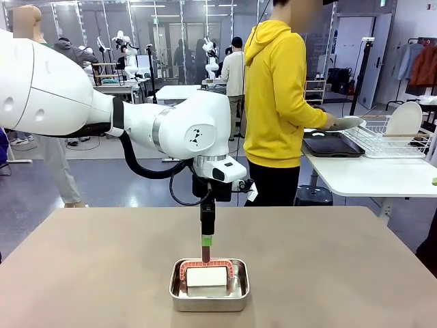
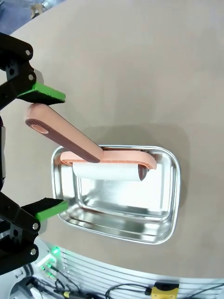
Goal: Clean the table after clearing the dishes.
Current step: Place the Lint Roller back on top of the Airtight Container.
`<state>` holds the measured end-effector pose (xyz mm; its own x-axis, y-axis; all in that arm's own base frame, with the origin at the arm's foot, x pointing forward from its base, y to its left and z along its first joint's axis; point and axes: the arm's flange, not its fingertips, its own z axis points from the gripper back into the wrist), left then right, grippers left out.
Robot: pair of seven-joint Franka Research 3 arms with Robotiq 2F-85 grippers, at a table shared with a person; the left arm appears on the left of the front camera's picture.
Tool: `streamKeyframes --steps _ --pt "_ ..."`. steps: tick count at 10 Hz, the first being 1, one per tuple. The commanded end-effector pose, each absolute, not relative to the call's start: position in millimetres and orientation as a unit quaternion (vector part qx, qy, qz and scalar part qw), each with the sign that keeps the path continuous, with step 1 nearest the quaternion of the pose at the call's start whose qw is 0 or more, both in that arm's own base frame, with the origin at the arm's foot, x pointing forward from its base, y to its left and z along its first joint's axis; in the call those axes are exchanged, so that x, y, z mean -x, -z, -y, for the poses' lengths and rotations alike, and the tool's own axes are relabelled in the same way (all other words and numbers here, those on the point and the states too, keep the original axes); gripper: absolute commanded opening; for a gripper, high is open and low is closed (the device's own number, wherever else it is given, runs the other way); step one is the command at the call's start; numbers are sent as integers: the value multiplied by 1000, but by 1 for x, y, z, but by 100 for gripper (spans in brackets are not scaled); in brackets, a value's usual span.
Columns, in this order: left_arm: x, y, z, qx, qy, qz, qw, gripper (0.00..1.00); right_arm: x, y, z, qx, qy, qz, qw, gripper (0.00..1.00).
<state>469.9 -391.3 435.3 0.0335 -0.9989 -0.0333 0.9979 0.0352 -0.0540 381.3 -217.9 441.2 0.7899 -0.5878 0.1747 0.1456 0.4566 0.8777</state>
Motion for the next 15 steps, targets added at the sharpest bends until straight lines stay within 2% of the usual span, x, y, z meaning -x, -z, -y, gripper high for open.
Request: streamKeyframes --steps 1,8,9,10,13,15 --pt "-470 -434 391 8 694 -31 719 100 -378 -443 218 -468 220 232 824 100" --pt "-470 -433 392 8 694 -32 719 100 -378 -443 218 -468 220 232 824 100" --pt "-475 -460 385 30 691 -2 722 100 -378 -443 218 -468 220 232 824 100" --pt "-476 -477 377 53 677 16 734 100 -378 -443 218 -468 220 232 824 100" --pt "-466 -524 313 196 553 77 806 100 -378 -443 218 -468 220 232 824 100" --pt "-441 -546 248 311 460 173 814 100 -378 -443 218 -468 220 232 824 100"
